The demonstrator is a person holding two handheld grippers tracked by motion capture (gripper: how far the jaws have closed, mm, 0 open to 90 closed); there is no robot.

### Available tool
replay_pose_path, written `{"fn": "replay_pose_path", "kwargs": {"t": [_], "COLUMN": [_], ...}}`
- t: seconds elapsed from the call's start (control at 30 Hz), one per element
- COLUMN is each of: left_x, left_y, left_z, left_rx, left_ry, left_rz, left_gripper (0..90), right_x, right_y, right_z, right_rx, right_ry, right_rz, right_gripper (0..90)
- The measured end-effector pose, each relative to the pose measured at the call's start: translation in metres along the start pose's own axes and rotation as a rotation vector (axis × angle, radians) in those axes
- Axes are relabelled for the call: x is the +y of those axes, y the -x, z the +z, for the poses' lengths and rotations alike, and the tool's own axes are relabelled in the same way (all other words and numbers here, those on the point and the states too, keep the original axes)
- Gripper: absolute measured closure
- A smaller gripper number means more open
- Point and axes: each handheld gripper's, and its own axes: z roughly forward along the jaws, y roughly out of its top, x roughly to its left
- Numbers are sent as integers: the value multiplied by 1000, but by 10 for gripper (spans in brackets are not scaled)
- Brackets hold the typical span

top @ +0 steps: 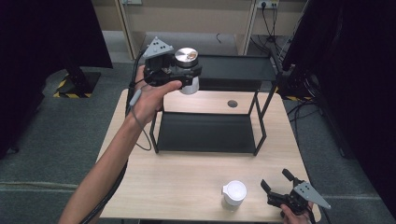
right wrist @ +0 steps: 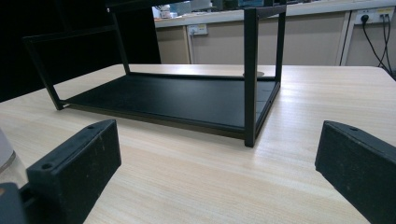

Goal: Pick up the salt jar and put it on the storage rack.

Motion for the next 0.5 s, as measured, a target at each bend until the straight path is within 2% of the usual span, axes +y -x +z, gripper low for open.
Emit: {"fn": "replay_pose_path", "kwargs": {"t": [0.27, 0.5], "left_x": [11, 17], "left_y": [4, 3], "left_z": [22, 41], "left_rx": [84, 152], "left_ry": [11, -7], "left_rz": [2, -11], "left_gripper": [309, 309], "right_x": [0, 0], "right_y": [0, 1], "right_z": [0, 0], "right_rx": [1, 4], "right_ry": [-1, -1], "right_rz": [0, 1], "right_gripper": [3, 3]}}
